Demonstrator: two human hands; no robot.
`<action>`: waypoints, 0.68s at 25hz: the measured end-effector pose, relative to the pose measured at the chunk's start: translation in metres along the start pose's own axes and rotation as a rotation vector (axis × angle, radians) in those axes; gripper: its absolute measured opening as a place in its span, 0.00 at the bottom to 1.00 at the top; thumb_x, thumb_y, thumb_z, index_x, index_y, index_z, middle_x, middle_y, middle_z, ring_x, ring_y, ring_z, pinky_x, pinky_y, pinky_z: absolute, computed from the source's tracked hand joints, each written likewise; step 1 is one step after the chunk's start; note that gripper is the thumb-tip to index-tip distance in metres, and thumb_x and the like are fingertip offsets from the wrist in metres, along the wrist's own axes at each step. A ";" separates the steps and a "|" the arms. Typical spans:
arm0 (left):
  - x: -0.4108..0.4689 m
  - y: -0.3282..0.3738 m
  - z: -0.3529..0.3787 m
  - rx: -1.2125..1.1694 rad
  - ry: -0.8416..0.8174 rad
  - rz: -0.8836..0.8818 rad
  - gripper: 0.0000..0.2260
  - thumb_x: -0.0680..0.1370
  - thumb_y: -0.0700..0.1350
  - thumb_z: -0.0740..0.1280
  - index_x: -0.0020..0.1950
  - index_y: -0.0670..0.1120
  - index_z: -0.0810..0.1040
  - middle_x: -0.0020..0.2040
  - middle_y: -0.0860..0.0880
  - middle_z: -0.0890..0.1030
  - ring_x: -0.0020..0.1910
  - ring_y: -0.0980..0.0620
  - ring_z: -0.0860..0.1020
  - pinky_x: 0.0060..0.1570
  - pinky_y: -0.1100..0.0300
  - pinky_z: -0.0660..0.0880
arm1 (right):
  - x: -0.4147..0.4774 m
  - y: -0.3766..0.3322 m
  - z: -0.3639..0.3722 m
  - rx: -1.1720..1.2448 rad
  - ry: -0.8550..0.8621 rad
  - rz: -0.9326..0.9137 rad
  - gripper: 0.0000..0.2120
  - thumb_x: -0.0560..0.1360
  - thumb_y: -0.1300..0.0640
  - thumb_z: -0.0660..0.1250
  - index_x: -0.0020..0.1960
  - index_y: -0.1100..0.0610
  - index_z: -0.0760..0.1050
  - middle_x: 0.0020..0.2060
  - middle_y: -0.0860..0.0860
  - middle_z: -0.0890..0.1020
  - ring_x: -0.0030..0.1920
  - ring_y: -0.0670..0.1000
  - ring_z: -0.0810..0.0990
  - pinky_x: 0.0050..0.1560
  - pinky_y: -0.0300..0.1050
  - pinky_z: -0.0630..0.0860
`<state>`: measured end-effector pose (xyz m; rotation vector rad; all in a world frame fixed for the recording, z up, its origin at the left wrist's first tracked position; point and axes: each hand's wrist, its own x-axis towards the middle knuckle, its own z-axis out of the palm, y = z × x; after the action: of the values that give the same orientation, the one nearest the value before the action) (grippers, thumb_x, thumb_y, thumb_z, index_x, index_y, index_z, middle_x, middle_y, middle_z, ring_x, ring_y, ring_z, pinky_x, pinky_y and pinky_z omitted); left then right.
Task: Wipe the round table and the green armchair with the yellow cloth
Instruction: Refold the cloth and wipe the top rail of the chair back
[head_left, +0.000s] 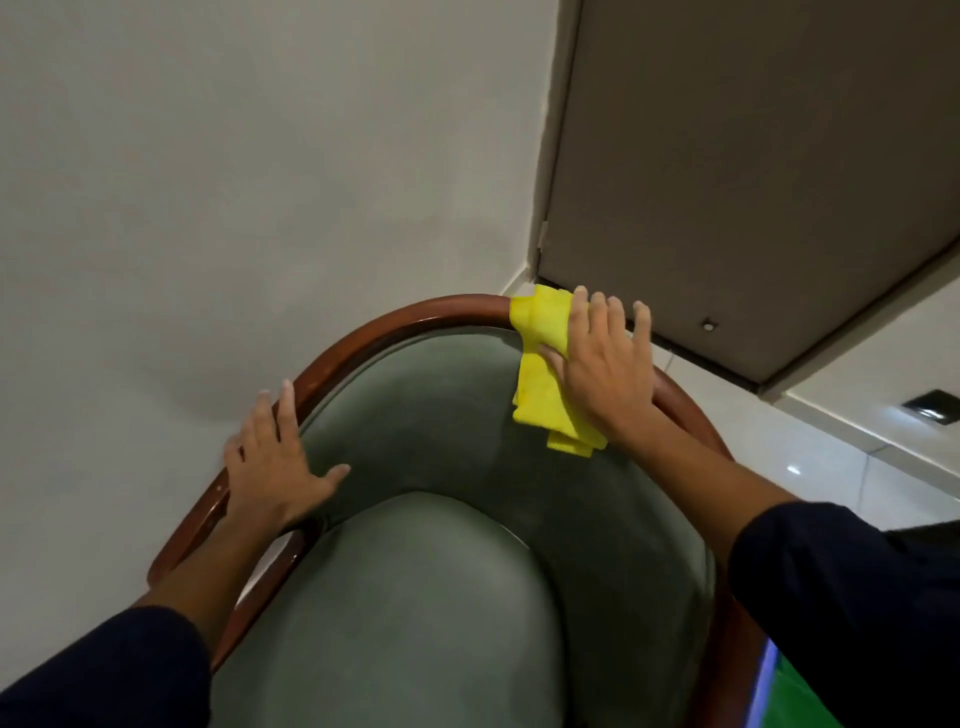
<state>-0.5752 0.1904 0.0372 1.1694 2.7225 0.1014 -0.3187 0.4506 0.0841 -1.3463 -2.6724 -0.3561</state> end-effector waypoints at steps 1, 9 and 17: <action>0.003 -0.003 0.003 0.005 -0.012 0.005 0.55 0.67 0.68 0.69 0.79 0.49 0.38 0.81 0.39 0.48 0.79 0.37 0.50 0.74 0.35 0.54 | 0.016 -0.019 0.004 0.011 0.007 -0.048 0.37 0.78 0.36 0.54 0.73 0.65 0.63 0.65 0.63 0.75 0.66 0.62 0.73 0.70 0.64 0.66; 0.012 -0.014 0.020 0.005 0.083 0.014 0.58 0.61 0.68 0.74 0.79 0.48 0.44 0.80 0.39 0.53 0.78 0.38 0.54 0.71 0.36 0.57 | 0.057 -0.146 0.025 0.100 0.268 -0.580 0.30 0.81 0.45 0.58 0.76 0.61 0.62 0.75 0.60 0.67 0.76 0.59 0.64 0.74 0.62 0.63; 0.020 -0.022 0.021 -0.024 0.028 0.017 0.58 0.62 0.67 0.75 0.78 0.52 0.41 0.80 0.39 0.53 0.78 0.36 0.54 0.72 0.32 0.56 | -0.017 0.015 0.006 0.004 0.064 -0.043 0.28 0.80 0.52 0.59 0.77 0.60 0.60 0.66 0.62 0.75 0.65 0.60 0.75 0.73 0.65 0.60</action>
<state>-0.6004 0.1895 0.0106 1.1931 2.7283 0.1535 -0.2961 0.4474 0.0771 -1.2555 -2.6514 -0.3915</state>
